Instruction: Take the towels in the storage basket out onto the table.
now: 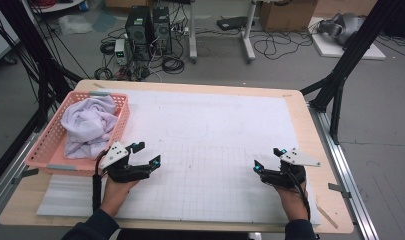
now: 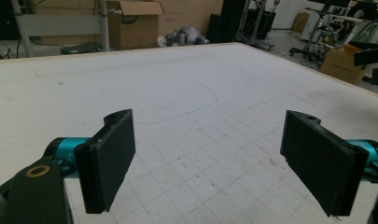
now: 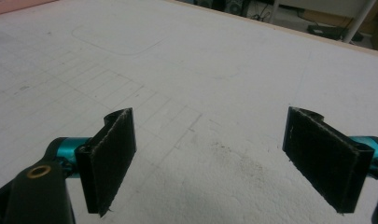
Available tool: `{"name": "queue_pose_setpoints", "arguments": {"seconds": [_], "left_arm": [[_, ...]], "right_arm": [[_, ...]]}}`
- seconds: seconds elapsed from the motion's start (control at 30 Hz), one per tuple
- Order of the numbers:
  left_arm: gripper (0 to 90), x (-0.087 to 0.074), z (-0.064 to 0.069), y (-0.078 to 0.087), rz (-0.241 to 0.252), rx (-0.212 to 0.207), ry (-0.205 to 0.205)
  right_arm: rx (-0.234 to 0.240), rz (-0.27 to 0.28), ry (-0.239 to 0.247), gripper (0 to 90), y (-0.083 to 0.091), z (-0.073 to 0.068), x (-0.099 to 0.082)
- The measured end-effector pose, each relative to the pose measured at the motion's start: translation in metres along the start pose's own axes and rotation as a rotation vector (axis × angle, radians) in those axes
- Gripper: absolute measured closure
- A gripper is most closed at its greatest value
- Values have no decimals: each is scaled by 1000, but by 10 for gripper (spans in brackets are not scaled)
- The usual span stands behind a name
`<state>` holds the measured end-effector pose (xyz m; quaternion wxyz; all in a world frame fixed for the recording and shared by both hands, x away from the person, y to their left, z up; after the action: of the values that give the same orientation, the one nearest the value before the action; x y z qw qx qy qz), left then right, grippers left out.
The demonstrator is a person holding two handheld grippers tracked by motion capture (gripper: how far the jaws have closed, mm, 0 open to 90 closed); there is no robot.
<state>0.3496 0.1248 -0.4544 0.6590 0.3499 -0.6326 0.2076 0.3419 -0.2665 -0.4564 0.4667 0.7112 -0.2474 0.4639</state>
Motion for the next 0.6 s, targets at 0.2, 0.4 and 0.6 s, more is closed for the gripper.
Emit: {"name": "queue_pose_setpoints", "arguments": {"seconds": [0.2, 0.4, 0.6], "left_arm": [[177, -3, 0, -4, -15, 0, 8], [176, -1, 1, -4, 3, -24, 20], [173, 2, -1, 2, 17, -20, 17]], "right_arm": [[-6, -2, -11, 160, 0, 4, -1], [-3, -15, -17, 160, -1, 5, -4], [-8, -7, -1, 160, 1, 4, -2]]}}
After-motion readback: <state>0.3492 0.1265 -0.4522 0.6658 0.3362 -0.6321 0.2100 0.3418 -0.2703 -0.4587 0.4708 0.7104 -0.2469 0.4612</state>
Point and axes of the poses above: each handheld gripper's, and its own axes: y roughly backward along the jaws, x roughly out of its top, z roughly to its right, the point moved 8 cm from there along -y, roughly forward along the jaws, and after that the axes turned 11 degrees about -y, right-handed, at the moved point
